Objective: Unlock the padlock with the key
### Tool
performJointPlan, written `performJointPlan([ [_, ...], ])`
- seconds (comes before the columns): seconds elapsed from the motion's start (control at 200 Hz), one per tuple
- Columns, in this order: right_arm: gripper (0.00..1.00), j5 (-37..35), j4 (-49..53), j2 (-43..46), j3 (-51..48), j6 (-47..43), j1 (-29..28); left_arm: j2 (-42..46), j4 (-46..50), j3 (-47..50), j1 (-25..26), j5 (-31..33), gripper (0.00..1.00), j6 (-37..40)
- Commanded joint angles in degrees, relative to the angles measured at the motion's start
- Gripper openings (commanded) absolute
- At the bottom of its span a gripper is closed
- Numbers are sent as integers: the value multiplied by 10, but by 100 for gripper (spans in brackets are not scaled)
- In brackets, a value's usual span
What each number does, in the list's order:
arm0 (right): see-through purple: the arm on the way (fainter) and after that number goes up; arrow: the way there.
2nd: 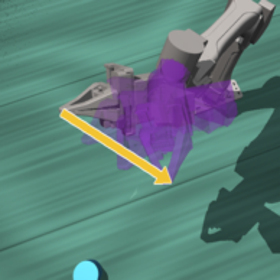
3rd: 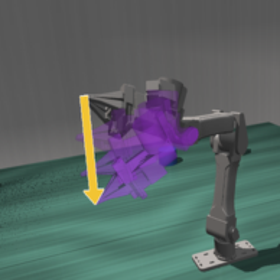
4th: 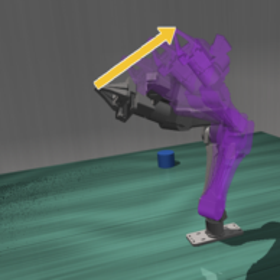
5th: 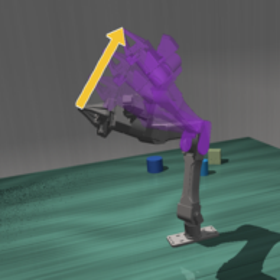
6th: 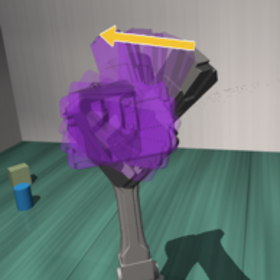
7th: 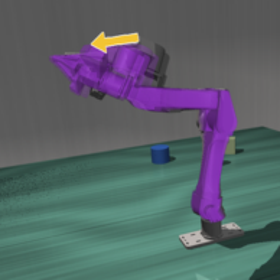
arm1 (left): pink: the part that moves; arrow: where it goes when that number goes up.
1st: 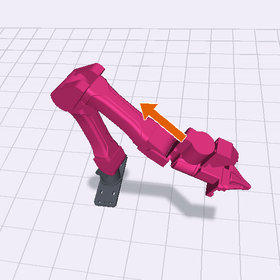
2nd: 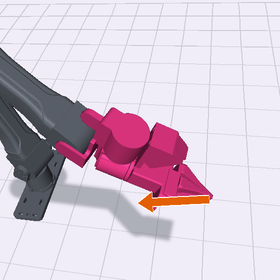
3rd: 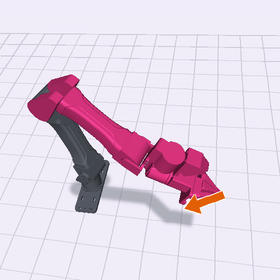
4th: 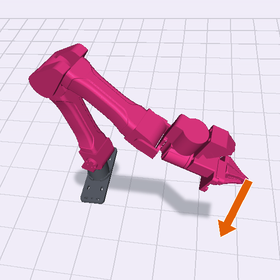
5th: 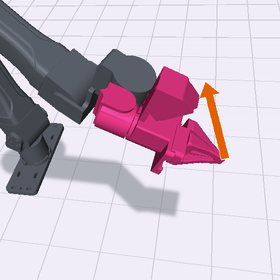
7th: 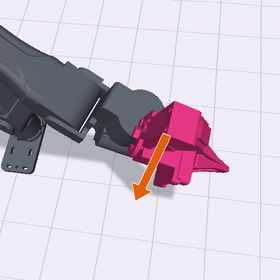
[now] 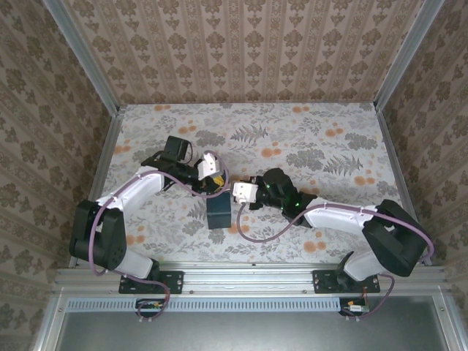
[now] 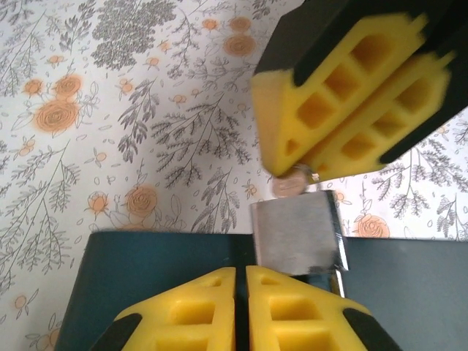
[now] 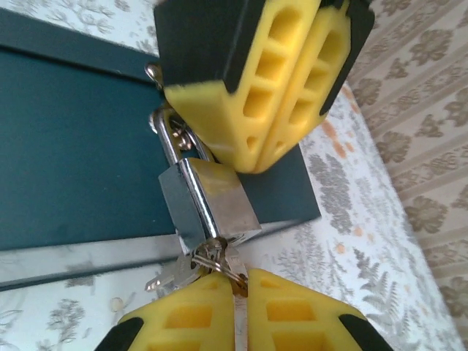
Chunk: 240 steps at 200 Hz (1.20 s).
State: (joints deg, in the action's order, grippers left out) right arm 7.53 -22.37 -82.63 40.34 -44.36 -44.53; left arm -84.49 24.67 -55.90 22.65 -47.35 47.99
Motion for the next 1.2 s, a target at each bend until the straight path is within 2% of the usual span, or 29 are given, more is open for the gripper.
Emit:
performJointPlan([
  [0.0,11,49,97,25,28,38,-5,2,22,16,-4,16,13,-10],
  [0.195,9,77,157,25,50,58,-1,16,1,20,-12,-1,17,-26],
  [0.3,7,91,156,44,54,79,0,25,-7,18,-22,-5,18,-36],
  [0.545,7,107,174,33,68,113,0,42,-39,20,-49,11,20,-104],
  [0.735,7,119,182,-5,86,152,3,80,-43,26,-71,-58,25,-119],
  [0.825,8,120,177,-14,90,171,3,93,-6,23,-73,-104,28,-95],
  [0.91,8,120,168,-16,91,184,3,112,31,29,-62,-112,32,-74],
  [0.975,8,115,166,-17,96,189,3,138,44,41,-47,-92,33,-59],
  [1.195,7,108,168,-29,110,195,3,224,59,79,-1,58,42,-34],
])
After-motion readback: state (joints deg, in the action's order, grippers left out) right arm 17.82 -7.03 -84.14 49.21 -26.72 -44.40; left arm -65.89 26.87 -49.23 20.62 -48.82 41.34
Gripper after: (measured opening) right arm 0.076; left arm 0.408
